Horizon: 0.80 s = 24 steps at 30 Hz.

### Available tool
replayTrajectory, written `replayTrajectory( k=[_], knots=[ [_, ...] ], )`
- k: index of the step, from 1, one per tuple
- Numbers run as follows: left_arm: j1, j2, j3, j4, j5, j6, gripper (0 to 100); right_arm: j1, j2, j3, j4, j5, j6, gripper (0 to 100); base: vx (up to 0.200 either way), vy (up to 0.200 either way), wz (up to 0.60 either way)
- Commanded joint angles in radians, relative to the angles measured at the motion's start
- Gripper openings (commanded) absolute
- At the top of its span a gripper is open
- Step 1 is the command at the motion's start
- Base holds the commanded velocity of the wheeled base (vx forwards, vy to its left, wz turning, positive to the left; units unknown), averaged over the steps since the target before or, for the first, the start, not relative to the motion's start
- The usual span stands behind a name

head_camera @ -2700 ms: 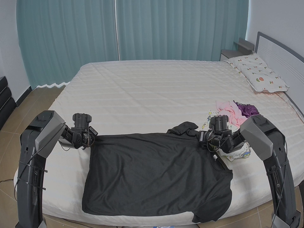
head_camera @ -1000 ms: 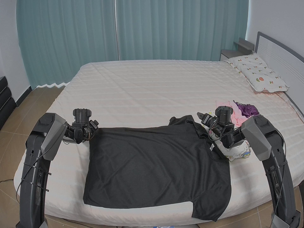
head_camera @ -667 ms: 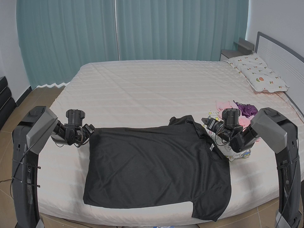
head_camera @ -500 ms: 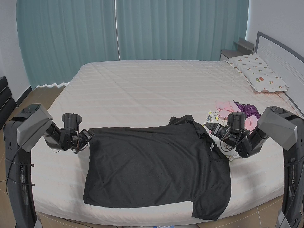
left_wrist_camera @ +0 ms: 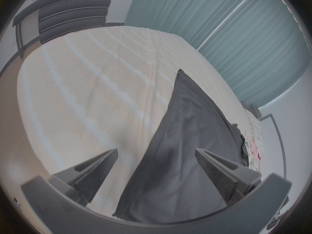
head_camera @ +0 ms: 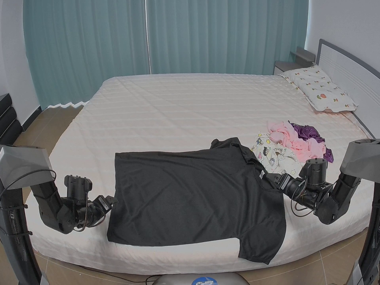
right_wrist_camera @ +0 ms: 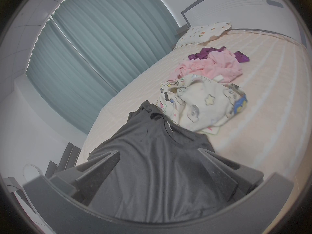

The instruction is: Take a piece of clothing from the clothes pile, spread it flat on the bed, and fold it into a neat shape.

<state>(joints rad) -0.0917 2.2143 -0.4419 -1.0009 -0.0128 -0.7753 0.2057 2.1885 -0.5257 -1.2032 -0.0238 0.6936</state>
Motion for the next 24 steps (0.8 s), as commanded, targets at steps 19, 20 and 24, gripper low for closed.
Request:
replayTrajectory(
  k=[19,20,24],
  knots=[
    [-0.148,0.143,0.196,-0.234,0.123,0.093,0,0.000,-0.038,0.147,-0.052,0.005,0.061,100,0.000,0.000,0.00],
    [-0.151,0.143,0.195,-0.234,0.125,0.093,0,0.000,-0.038,0.148,-0.052,0.007,0.063,100,0.000,0.000,0.00],
    [-0.151,0.140,0.196,-0.234,0.125,0.088,0,-0.003,-0.015,0.168,-0.052,0.005,0.049,100,0.000,0.000,0.00]
  ],
)
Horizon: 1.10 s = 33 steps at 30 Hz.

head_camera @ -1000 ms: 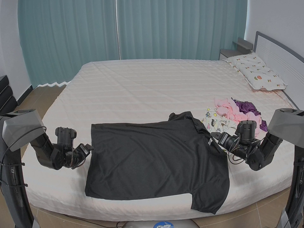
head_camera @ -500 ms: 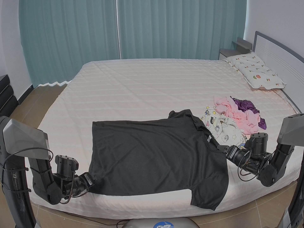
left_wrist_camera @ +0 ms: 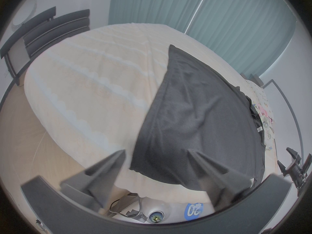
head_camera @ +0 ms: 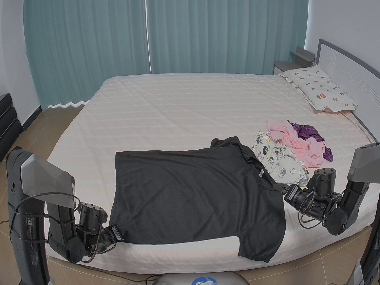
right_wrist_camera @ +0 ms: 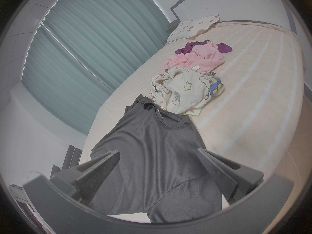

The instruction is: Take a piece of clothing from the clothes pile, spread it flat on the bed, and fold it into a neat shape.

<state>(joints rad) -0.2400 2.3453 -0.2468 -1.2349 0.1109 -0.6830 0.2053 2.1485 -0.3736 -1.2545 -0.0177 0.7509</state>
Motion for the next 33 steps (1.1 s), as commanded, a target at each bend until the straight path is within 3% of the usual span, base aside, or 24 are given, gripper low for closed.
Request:
replayTrajectory(
  k=[1,4,9,14,21,33],
  knots=[
    [-0.001,0.009,0.003,-0.001,0.001,-0.004,0,-0.003,0.027,0.021,0.000,0.001,-0.010,100,0.000,0.000,0.00],
    [0.004,0.005,0.009,-0.001,0.001,-0.007,0,-0.004,0.025,0.048,0.001,0.033,-0.028,100,0.000,0.000,0.00],
    [0.010,-0.024,0.049,-0.005,0.000,-0.023,0,-0.049,0.031,0.131,0.001,0.102,-0.165,100,0.000,0.000,0.00],
    [0.019,-0.044,0.050,-0.005,0.000,-0.056,0,-0.095,0.068,0.163,0.003,0.133,-0.220,100,0.000,0.000,0.00],
    [0.033,-0.055,0.035,-0.015,-0.016,-0.158,0,-0.090,0.179,0.116,-0.010,0.133,-0.229,100,0.000,0.000,0.00],
    [0.071,-0.052,0.034,-0.049,-0.051,-0.161,0,-0.090,0.260,-0.016,-0.005,0.125,-0.229,100,0.000,0.000,0.00]
  ],
)
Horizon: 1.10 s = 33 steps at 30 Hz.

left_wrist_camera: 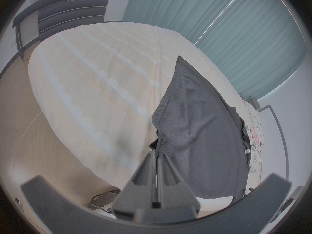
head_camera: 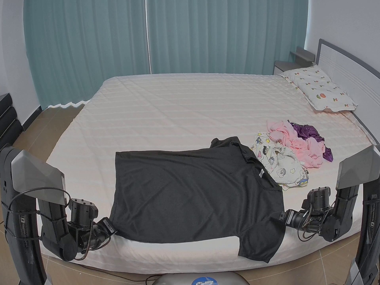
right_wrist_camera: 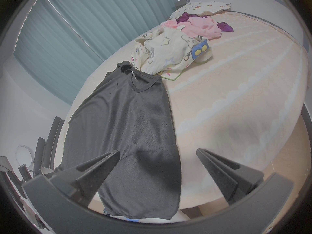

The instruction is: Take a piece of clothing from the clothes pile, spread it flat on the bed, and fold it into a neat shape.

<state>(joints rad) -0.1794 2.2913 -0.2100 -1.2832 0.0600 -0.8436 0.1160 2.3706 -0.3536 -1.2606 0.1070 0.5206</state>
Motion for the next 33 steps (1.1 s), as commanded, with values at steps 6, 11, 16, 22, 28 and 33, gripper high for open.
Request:
replayTrajectory(
  k=[6,11,16,22,28,33],
  knots=[
    [0.011,0.007,-0.005,-0.002,-0.002,0.000,0,-0.012,0.039,-0.107,0.004,0.000,0.002,0,0.000,0.000,0.00],
    [0.035,0.004,-0.019,-0.031,-0.002,-0.003,0,-0.027,0.022,-0.206,0.004,0.000,0.001,0,0.000,0.000,0.00],
    [0.038,0.011,-0.020,-0.039,-0.002,-0.003,0,-0.018,0.019,-0.254,0.058,0.005,-0.001,0,0.000,0.000,0.00],
    [0.041,0.010,-0.020,-0.039,-0.002,-0.005,0,-0.045,0.005,-0.229,0.079,0.011,-0.004,0,0.000,0.000,0.00],
    [0.043,0.011,-0.020,-0.039,-0.002,-0.005,0,-0.058,-0.027,-0.165,0.081,0.022,-0.004,0,0.000,0.000,0.00],
    [0.043,0.011,-0.020,-0.039,-0.003,-0.005,0,-0.047,-0.018,-0.136,0.083,0.042,-0.004,0,0.000,0.000,0.00]
  ],
)
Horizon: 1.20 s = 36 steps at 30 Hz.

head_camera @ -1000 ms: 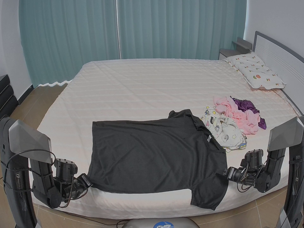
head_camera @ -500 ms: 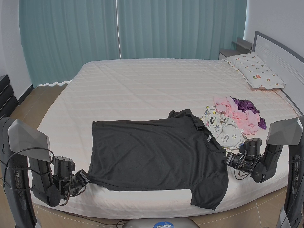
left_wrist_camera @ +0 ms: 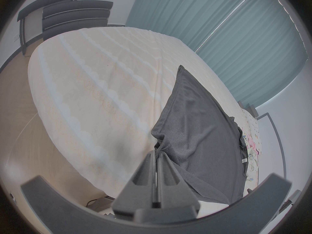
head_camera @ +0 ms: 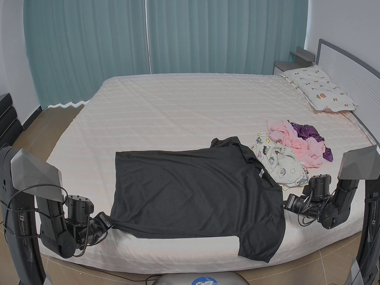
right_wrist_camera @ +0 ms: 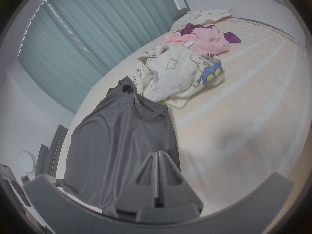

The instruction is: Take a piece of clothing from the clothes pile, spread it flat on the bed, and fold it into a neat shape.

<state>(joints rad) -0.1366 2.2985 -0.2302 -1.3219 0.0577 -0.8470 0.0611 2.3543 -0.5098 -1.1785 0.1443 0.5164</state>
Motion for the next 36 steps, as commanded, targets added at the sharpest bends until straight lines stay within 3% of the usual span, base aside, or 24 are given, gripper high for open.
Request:
replayTrajectory(
  k=[1,8,9,23,32,33,36],
  knots=[
    [0.000,0.004,0.000,0.000,-0.001,-0.001,0,0.009,0.003,0.022,0.000,0.005,0.001,0,0.000,0.000,0.00],
    [0.000,0.004,0.003,0.000,-0.018,0.000,0,0.022,0.022,0.024,0.002,0.003,-0.006,0,0.000,0.000,0.00],
    [0.000,0.002,0.003,0.000,-0.019,-0.001,0,0.020,0.019,0.027,0.002,0.005,-0.012,100,0.000,0.000,0.00],
    [0.000,0.004,0.003,0.000,-0.019,0.000,0,0.006,0.002,0.077,-0.026,0.012,-0.016,100,0.000,0.000,0.00],
    [0.000,0.002,0.005,0.000,-0.019,-0.001,0,0.031,0.080,0.016,-0.023,0.009,-0.021,100,0.000,0.000,0.00],
    [0.000,0.002,0.005,0.001,-0.019,-0.001,0,0.031,0.082,0.002,-0.007,0.009,-0.024,0,0.000,0.000,0.00],
    [0.000,0.002,0.005,0.000,-0.019,-0.001,0,0.033,0.079,-0.018,-0.009,0.009,-0.024,0,0.000,0.000,0.00]
  ],
)
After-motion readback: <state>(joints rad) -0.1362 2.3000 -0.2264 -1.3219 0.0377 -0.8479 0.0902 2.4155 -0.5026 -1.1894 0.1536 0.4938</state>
